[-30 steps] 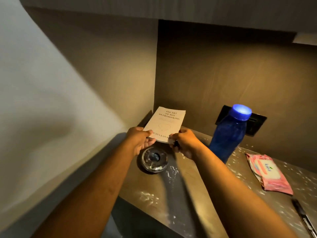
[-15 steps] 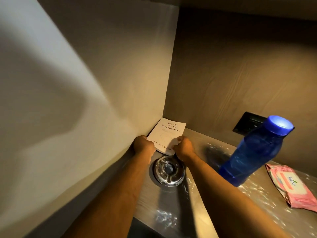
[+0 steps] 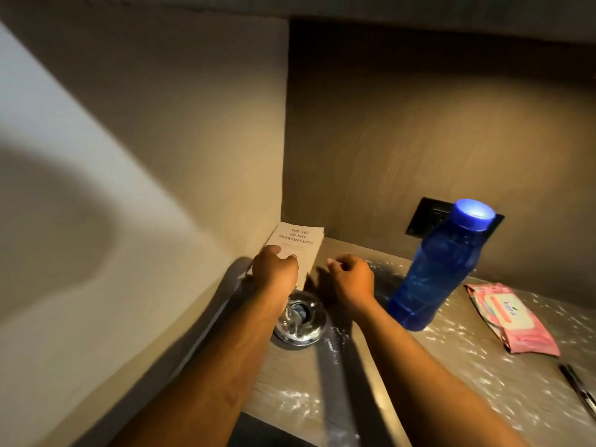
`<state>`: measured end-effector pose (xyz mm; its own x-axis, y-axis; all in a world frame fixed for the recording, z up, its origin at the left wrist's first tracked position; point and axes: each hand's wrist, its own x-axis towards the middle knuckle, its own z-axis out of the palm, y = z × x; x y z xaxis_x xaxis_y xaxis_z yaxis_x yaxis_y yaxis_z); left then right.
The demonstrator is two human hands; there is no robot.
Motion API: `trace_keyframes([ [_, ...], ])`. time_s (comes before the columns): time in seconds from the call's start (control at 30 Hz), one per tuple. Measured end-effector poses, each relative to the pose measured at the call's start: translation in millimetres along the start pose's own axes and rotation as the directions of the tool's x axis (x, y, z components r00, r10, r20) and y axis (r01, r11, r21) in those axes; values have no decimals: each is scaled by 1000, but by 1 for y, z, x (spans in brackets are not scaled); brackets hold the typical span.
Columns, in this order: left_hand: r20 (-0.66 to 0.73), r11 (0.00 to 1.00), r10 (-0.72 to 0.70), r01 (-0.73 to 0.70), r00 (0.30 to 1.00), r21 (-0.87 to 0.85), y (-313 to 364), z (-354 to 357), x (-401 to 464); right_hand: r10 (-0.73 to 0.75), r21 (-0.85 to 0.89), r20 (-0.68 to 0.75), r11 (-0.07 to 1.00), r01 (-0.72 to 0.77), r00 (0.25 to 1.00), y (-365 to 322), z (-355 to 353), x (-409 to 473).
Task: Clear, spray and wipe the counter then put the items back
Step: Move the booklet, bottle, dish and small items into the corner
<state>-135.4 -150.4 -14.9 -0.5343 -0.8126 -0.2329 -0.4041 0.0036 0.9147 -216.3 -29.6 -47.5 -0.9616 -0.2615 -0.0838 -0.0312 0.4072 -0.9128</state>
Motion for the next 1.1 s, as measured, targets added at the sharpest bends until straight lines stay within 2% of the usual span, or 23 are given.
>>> trace_keyframes([
  [0.07, 89, 990, 126, -131, 988, 59, 1, 23, -16, 51, 167, -117, 985, -31, 992, 14, -29, -15],
  [0.13, 149, 969, 201, -219, 968, 113, 0, 43, -31, 114, 251, -186, 966, -65, 976, 30, -53, -30],
  [0.2, 206, 953, 244, -274, 948, 132, -3, 60, -42, 180, 273, -194, 954, -124, 964, 47, -69, -47],
  [0.3, 367, 927, 295, -357, 882, 113, -2, 95, -74, 263, 277, -289, 943, -182, 921, 64, -106, -67],
  [0.4, 515, 924, 292, -377, 806, 66, 6, 121, -101, 274, 280, -406, 946, -166, 872, 72, -142, -71],
  [0.47, 562, 936, 289, -352, 775, 5, 13, 132, -108, 223, 239, -470, 964, -120, 854, 69, -166, -67],
  [0.57, 546, 951, 281, -306, 789, -47, 22, 144, -112, 130, 75, -518, 991, -106, 846, 63, -203, -49],
  [0.73, 496, 936, 316, -351, 809, -25, 25, 157, -105, 143, -220, -473, 936, -274, 869, 73, -252, -21],
  [0.8, 502, 935, 306, -355, 809, 3, 22, 161, -101, 161, -256, -443, 920, -297, 882, 77, -258, -19],
  [0.87, 519, 938, 263, -342, 813, 59, 15, 162, -98, 78, -181, -329, 973, -144, 941, 71, -249, -22],
  [0.93, 531, 937, 234, -335, 814, 101, 8, 163, -96, -103, -96, -170, 992, 87, 980, 52, -229, -28],
  [1.03, 515, 933, 257, -348, 818, 87, 3, 167, -98, -315, -117, -55, 944, 307, 947, 24, -199, -30],
  [1.1, 482, 959, 246, -285, 841, 7, 2, 169, -100, -341, -147, -74, 933, 328, 937, 12, -186, -28],
])
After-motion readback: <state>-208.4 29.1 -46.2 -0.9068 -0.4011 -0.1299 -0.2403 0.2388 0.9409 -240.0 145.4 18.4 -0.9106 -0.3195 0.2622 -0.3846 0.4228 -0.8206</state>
